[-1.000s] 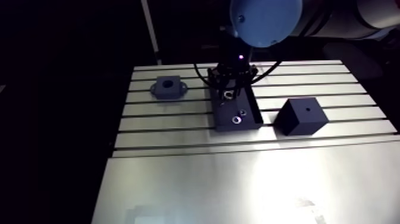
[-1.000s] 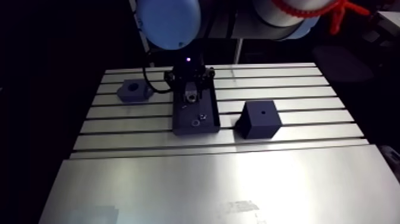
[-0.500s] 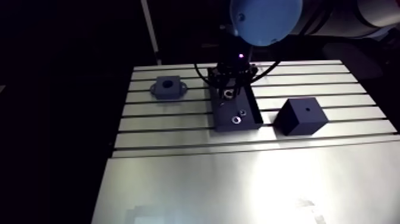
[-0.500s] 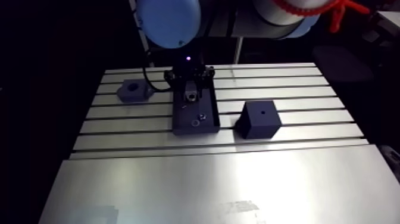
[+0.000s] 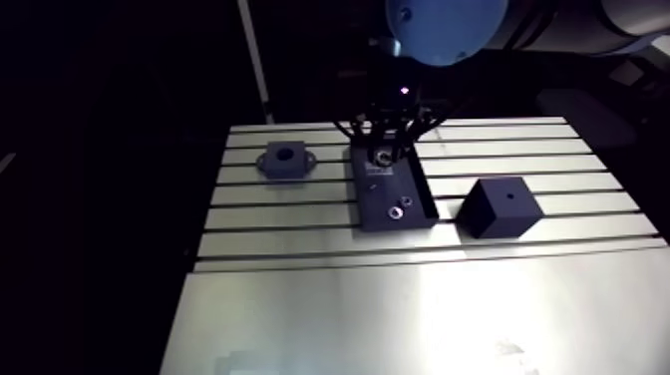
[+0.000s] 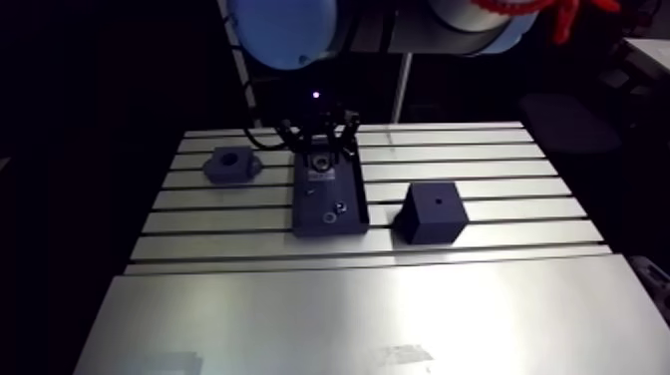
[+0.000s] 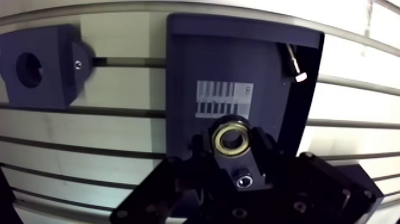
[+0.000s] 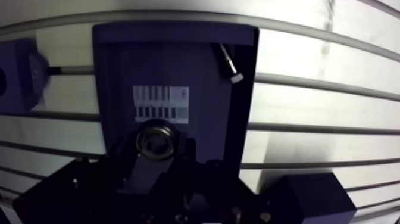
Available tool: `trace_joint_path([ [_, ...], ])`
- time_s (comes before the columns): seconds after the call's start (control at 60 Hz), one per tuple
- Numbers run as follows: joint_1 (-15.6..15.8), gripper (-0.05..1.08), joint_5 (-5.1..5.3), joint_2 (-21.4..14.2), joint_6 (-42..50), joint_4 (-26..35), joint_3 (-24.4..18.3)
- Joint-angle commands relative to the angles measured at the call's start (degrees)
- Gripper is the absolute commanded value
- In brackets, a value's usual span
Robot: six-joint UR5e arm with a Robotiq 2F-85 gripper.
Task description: Pick up the bearing and press it into the housing until flush.
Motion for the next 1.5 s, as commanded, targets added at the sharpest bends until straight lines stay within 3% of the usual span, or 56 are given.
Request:
trace_joint_path([
  [0.017, 0.26, 0.58, 0.04, -2.27, 0.80, 5.03, -2.42],
  [0.267, 1.44, 0.58, 0.05, -4.80, 3.72, 13.10, -8.15],
  [0.583, 4.86, 0.58, 0.30, -4.86, 8.13, 17.33, -14.42],
  [0.733, 6.96, 0.58, -0.02, -4.61, 8.74, 17.29, -14.99],
  [0.767, 7.27, 0.58, 0.42, -4.44, 8.74, 17.20, -15.25],
  [0.883, 7.93, 0.58, 0.58, -4.17, 8.90, 17.03, -15.51],
  [1.5, 14.55, 0.58, 0.49, 3.25, 9.18, 12.77, -18.44],
])
